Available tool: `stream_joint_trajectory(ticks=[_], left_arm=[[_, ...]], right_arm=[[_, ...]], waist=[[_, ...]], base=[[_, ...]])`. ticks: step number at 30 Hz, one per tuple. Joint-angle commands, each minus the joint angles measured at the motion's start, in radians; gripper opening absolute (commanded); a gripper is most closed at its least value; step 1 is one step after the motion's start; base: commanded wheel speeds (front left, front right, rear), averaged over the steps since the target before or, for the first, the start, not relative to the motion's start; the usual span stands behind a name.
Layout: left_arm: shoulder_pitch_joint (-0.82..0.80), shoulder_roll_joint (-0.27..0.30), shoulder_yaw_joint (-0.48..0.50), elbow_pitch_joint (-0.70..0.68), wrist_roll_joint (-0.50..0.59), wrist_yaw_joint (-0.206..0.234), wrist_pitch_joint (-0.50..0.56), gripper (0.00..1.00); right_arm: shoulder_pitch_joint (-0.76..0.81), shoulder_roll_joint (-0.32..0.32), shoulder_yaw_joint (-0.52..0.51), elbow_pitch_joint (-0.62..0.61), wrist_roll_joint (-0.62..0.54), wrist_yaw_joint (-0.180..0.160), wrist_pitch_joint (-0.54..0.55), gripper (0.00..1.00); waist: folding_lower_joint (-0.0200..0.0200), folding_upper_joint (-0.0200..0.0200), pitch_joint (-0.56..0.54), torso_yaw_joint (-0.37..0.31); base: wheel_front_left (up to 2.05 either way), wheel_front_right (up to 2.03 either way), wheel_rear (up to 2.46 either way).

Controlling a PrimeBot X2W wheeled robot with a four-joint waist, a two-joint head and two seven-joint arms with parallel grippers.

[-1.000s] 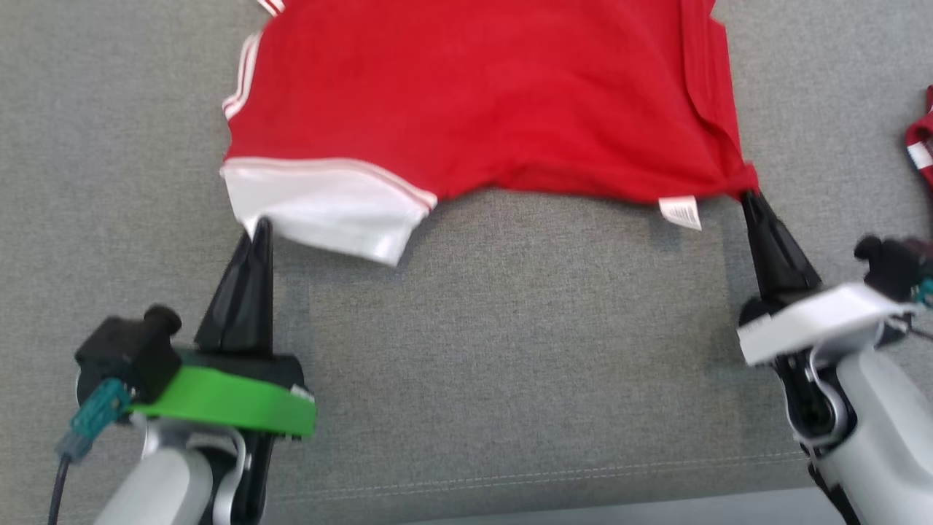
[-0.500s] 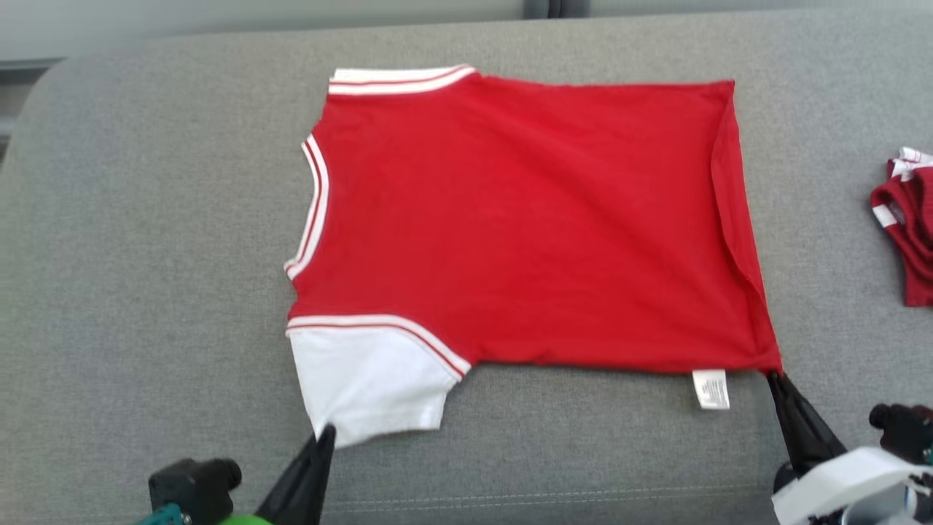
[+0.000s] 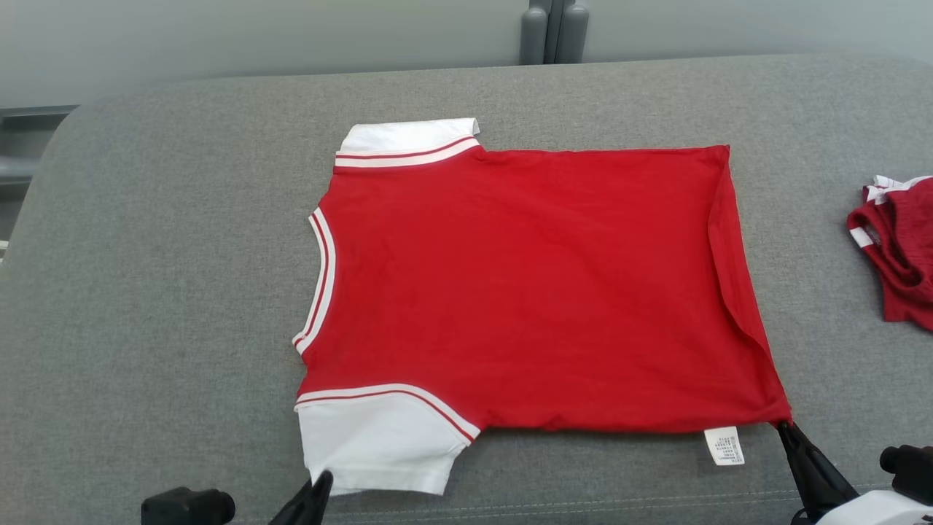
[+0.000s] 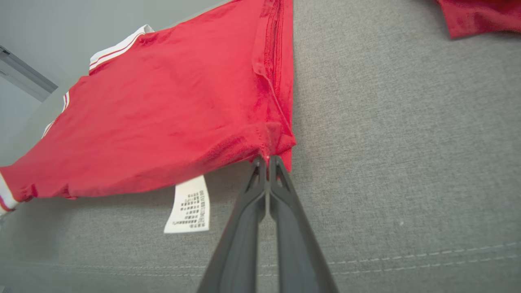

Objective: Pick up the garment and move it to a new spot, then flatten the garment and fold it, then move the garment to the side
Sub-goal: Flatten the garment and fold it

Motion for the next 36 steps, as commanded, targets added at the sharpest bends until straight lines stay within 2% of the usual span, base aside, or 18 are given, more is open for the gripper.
stream_joint_trajectory(ticks=[1,7,10,17,31,36], left_arm=[[-0.03,0.011,0.006,-0.002,0.015,-0.006,0.001,0.0],[-0.152,0.038,0.003,0.036,0.055,-0.057,0.037,0.0],[-0.232,0.028,0.007,0.072,0.062,-0.082,0.051,0.0],[-0.415,-0.034,0.034,0.192,0.057,-0.129,0.04,0.0],[-0.665,-0.146,0.069,0.479,0.046,-0.21,-0.047,0.0],[-0.714,-0.167,0.077,0.566,0.047,-0.221,-0.072,0.0]], right_arm=[[0.005,0.005,-0.011,-0.007,-0.009,0.0,0.008,0.0],[-0.06,0.047,-0.049,-0.033,-0.041,0.0,0.048,0.0],[-0.115,0.073,-0.065,-0.021,-0.068,0.0,0.061,0.0],[-0.257,0.135,-0.085,0.045,-0.102,0.0,0.073,0.0],[-0.489,0.103,0.008,0.189,-0.083,0.0,0.049,0.0],[-0.545,0.093,0.048,0.231,-0.063,0.0,0.026,0.0]], waist=[[0.0001,0.0,0.001,-0.006],[0.0001,0.0,0.015,-0.04],[0.0001,0.0,0.034,-0.063],[0.0001,0.0,0.106,-0.099],[0.0001,0.0,0.228,-0.108],[0.0001,0.0,0.255,-0.112]], base=[[0.0,0.0,0.0],[0.0,0.0,0.0],[0.0,0.0,0.0],[0.0,0.0,0.0],[0.0,0.0,0.0],[0.0,0.0,0.0]])
